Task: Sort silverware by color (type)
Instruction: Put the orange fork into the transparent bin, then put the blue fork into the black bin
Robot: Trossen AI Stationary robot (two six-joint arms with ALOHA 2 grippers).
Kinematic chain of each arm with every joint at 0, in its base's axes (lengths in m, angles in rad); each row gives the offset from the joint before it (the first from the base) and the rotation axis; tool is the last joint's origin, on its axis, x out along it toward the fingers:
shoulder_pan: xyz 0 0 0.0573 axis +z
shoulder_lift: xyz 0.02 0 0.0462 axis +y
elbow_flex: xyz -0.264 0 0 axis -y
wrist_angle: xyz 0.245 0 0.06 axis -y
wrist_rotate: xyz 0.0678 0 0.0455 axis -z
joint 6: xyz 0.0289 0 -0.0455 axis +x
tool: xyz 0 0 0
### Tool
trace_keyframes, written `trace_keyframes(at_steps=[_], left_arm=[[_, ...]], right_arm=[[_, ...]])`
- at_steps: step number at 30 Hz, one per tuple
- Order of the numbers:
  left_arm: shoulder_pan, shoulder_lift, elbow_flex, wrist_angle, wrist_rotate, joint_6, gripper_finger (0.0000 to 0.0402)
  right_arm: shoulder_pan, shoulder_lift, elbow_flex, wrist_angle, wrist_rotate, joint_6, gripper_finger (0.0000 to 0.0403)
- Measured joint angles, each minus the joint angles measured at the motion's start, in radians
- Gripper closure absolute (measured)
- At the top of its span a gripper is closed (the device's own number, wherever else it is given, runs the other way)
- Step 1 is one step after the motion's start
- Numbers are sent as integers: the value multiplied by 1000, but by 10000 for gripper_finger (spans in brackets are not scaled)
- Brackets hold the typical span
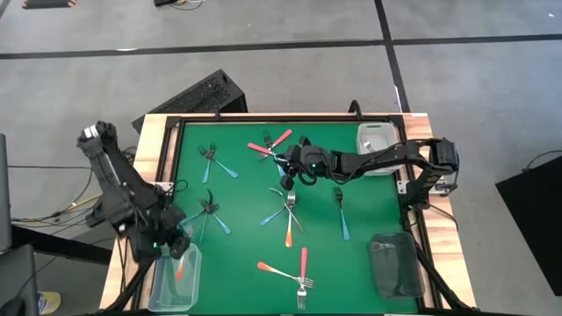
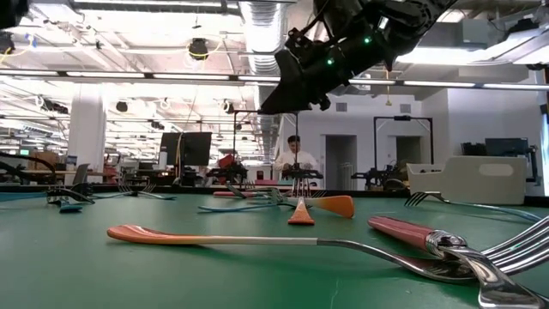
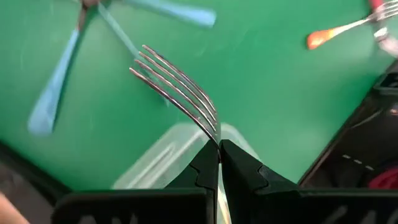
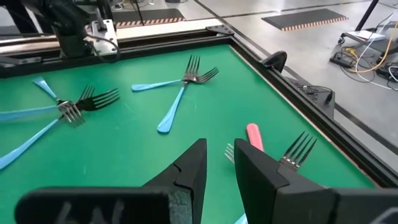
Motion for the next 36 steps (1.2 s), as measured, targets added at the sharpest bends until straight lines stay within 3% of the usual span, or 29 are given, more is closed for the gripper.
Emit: trace_keyframes(at_steps=[6,11,18,22,30,36], left_arm=[[-101,128,0,68,78,-164,402],[-114,172,0,85,87,-180,388],[-98,139,0,74,17,-84,312],[-67,83,0,47,-45,-20,269],[48,-5,0,9,-306,314,235],[221,4,-6,43,-372,695,240]], right_arm=[[-25,0,0,36,0,3,293],[-33,-5,0,57,0,0,270],[-29,-42,-1,-39,1,-7,190],[-25,-112,0,-155,0,61,166],[48,-223,0,-422,26,195,166],[138,-251,0,-765,85,455,176]])
